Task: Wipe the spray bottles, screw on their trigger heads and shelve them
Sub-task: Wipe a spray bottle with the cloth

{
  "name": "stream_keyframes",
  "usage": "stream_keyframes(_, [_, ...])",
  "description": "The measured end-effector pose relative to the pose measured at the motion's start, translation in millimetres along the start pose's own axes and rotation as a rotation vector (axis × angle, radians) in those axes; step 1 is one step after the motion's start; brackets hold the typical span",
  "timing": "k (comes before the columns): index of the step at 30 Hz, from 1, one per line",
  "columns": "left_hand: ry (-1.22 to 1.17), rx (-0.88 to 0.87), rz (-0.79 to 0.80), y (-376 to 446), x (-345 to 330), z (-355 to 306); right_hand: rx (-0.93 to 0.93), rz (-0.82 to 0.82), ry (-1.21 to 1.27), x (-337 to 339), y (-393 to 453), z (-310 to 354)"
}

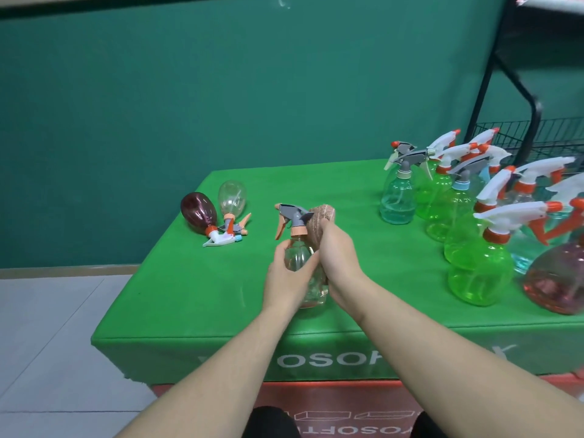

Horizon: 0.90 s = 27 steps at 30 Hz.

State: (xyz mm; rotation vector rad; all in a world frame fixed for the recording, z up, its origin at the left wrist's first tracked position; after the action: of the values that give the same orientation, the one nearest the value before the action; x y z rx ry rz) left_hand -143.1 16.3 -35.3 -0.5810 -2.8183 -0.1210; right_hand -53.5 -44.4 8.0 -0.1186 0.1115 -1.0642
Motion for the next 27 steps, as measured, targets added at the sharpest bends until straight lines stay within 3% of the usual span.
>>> stream_keyframes(11, [0.213,-0.147,0.17,4,-20,-1,0.323,0.065,-0.305,-6,-6,4])
stream_keyframes(21, [-0.026,0.016,0.221,8,-10,2,0.496,0.21,-0.357,10,-7,-15])
stream_keyframes(27, [-0.216,0.166,0.159,7,-4,21,0.369,0.203,-0.274,21,-18,-30])
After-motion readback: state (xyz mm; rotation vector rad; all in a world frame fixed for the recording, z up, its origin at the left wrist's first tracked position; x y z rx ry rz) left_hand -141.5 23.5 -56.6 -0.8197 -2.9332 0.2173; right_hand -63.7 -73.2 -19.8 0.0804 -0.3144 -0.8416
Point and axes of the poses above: each hand's wrist, its own y-axis towards the middle knuckle, its own x-axis out of the back of the hand, z = x × y, the point moved 5 cm from there along y, towards the middle knuckle, and after that the axes turned 7 degrees about -z, right-handed, at the moved point
